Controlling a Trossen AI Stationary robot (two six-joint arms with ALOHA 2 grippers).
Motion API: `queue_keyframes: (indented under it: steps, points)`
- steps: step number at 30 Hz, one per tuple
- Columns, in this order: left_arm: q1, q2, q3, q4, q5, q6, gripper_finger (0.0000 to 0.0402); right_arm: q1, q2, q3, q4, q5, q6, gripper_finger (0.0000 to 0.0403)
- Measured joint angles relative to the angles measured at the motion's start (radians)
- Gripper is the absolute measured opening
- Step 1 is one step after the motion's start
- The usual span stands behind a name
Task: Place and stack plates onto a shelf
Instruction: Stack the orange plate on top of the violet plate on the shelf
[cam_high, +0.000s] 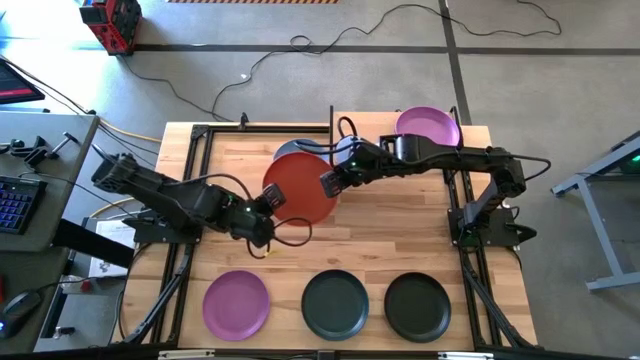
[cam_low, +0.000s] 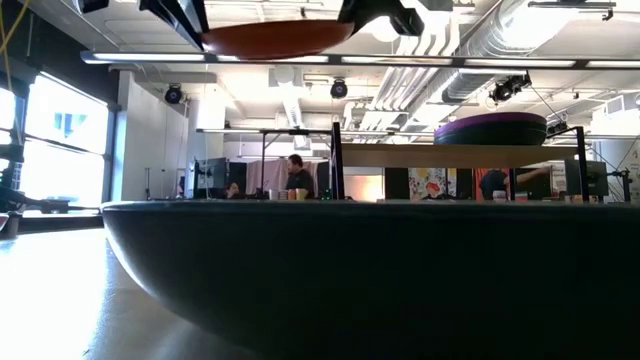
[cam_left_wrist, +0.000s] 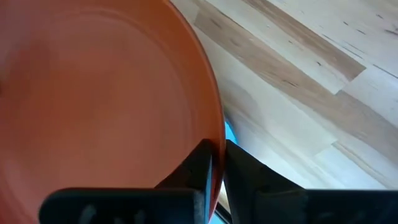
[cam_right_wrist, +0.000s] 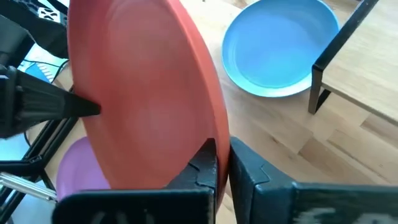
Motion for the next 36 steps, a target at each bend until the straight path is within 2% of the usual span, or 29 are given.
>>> queue_keyframes:
  steps: [6, 16, 20, 26, 36]
  points:
    - [0.0, 0.062, 0.001, -0.007, -0.005, -0.094, 0.0041, 0.001, 0.0, 0.0, -0.023, 0.008, 0.02, 0.0001]
    - [0.0, 0.09, 0.001, -0.01, -0.004, -0.25, 0.0102, 0.001, 0.001, -0.001, -0.059, 0.026, 0.034, 0.0]
    - [0.0, 0.082, 0.0, -0.014, -0.07, -0.324, 0.0119, 0.0, 0.001, -0.001, -0.074, 0.032, 0.049, 0.0]
    - [0.0, 0.058, 0.0, -0.014, -0.203, -0.376, 0.0124, 0.0, 0.0, -0.001, -0.131, 0.038, 0.069, 0.0001]
    - [0.0, -0.016, 0.0, -0.019, -0.205, -0.425, 0.0124, -0.035, -0.001, -0.001, -0.212, 0.058, 0.051, 0.0001]
